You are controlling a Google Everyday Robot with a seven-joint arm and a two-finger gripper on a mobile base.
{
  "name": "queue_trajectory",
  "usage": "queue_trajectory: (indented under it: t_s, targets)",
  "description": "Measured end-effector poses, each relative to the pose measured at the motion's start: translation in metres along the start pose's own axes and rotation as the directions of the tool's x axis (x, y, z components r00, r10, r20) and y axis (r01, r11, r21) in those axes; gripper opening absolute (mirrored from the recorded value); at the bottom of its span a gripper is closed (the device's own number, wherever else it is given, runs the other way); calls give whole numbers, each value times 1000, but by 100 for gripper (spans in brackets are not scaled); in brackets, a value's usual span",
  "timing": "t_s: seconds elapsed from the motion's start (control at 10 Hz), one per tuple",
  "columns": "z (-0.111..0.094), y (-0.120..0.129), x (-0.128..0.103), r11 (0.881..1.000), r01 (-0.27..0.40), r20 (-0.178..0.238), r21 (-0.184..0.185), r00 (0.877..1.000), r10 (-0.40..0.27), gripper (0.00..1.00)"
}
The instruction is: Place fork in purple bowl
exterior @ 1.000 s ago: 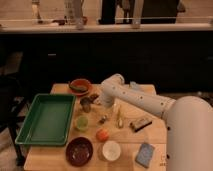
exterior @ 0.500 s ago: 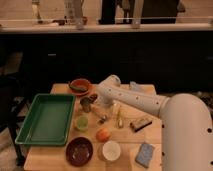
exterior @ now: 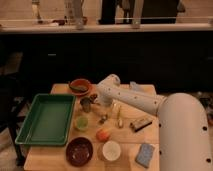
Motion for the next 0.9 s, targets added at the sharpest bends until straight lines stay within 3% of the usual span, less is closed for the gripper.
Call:
queue_trajectory:
  t_s: [0.8,0.9]
  targets:
    - [4,12,3,1000,-8,9,-8,1000,8,79]
    - [3,13,3,1000,-9,9,-9,1000,9,70]
